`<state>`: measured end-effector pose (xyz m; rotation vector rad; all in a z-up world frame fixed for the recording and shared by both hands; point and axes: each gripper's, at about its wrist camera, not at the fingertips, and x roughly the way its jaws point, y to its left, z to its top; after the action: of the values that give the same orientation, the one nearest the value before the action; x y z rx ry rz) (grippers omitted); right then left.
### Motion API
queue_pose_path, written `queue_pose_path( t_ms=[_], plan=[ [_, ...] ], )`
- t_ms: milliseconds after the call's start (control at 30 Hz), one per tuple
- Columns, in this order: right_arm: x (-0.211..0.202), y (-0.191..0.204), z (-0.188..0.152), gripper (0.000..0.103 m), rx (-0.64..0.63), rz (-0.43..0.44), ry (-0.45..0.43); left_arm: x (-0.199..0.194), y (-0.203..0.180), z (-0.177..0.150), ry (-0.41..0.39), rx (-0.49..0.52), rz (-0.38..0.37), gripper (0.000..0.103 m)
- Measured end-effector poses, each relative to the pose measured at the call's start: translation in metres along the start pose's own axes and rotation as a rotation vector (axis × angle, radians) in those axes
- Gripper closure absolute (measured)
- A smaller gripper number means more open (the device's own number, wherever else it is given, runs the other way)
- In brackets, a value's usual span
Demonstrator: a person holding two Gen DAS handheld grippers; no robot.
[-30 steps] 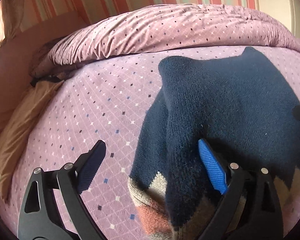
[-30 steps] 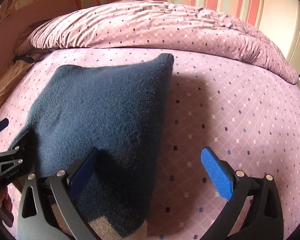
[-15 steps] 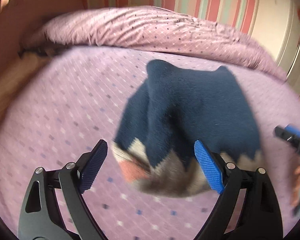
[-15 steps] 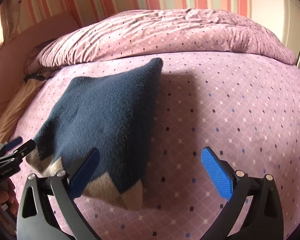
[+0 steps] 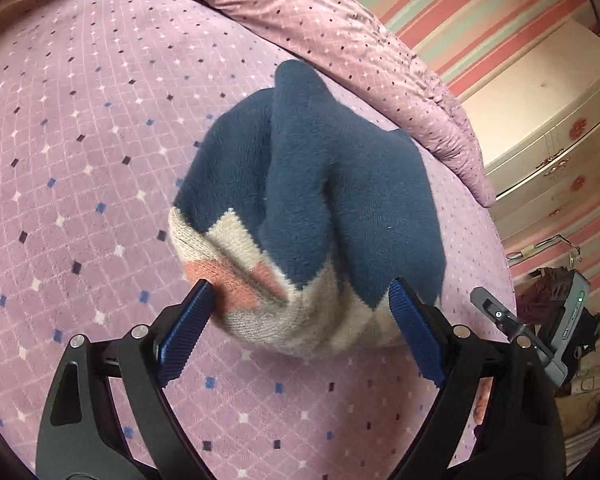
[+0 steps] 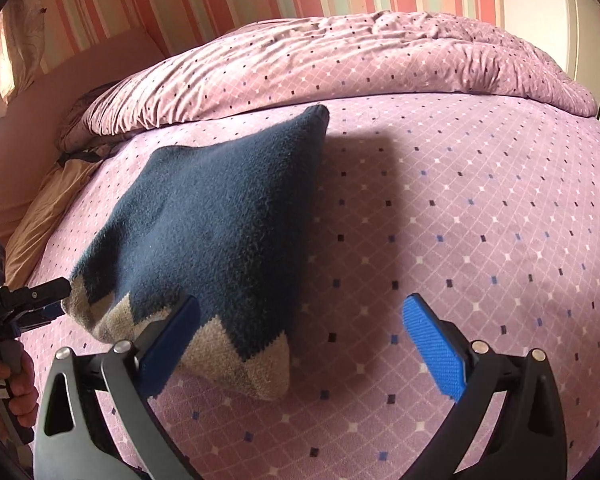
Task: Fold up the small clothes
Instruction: 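Withdraw the open left gripper from the folded sweater, then close the left gripper on the bundle's zigzag edge while the right gripper grasps beside it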
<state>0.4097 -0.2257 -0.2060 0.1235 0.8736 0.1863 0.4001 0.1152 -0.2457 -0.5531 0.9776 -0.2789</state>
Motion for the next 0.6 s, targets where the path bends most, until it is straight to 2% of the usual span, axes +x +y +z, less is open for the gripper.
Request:
queue_pose_path(
  t_ms=[100, 233, 367, 467, 500, 533, 600],
  plan=[
    [0.001, 0.001, -0.002, 0.002, -0.006, 0.004, 0.003, 0.003, 0.006, -0.004, 0.015, -0.007, 0.01, 0.015],
    [0.002, 0.0, -0.004, 0.002, -0.008, 0.004, 0.006, 0.011, 0.017, -0.006, 0.042, -0.044, -0.013, 0.015],
    [0.004, -0.003, -0.006, 0.002, 0.002, 0.004, 0.015, 0.022, 0.011, -0.006, 0.071, -0.031, -0.021, 0.015],
    [0.001, -0.003, -0.007, 0.002, -0.008, 0.007, 0.017, 0.002, 0.006, -0.001, 0.0, 0.003, 0.106, 0.016],
    [0.0, -0.004, -0.007, 0.002, -0.017, 0.004, 0.016, -0.007, 0.005, 0.002, -0.027, 0.014, 0.115, 0.015],
    [-0.001, -0.004, -0.006, 0.002, -0.025, -0.001, 0.014, -0.015, 0.005, 0.007, -0.049, 0.016, 0.107, 0.015],
    [-0.001, -0.004, -0.006, 0.002, -0.03, -0.005, 0.014, -0.022, 0.005, 0.018, -0.052, 0.008, 0.029, 0.01]
  ],
)
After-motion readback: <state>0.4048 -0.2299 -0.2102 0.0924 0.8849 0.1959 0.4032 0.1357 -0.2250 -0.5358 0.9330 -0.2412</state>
